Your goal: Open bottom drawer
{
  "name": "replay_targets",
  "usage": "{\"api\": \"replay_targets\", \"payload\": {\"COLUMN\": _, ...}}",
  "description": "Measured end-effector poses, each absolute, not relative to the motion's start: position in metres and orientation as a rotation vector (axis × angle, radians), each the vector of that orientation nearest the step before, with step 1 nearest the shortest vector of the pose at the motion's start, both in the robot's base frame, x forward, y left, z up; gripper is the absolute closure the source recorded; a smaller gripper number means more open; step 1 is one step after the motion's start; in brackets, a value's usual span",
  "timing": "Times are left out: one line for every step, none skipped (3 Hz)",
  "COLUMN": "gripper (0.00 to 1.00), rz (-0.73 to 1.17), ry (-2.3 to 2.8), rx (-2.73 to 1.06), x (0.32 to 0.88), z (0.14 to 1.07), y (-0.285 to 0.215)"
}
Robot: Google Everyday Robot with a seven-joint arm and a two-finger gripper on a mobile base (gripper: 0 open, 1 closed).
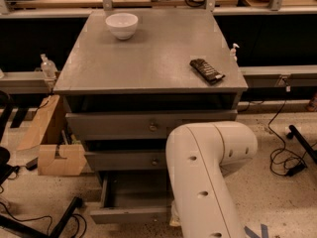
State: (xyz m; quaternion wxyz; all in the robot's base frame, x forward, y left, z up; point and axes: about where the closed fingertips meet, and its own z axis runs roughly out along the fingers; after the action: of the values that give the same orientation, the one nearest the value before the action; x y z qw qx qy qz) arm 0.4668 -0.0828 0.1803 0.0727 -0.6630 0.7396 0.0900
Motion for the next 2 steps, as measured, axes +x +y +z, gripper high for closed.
{"api": "replay_targets", "payload": {"gripper": 0.85, "rz": 0.326, "ry": 2.294, "rx": -2.011, "x": 0.4418, "z": 0.1923, "y": -0.0786}}
{"api": "replay_targets", "payload": {"gripper": 1.00, "rz": 0.326, "ry": 2.294, "rx": -2.011, "x": 0.4426, "z": 0.1923, "y": -0.0785}}
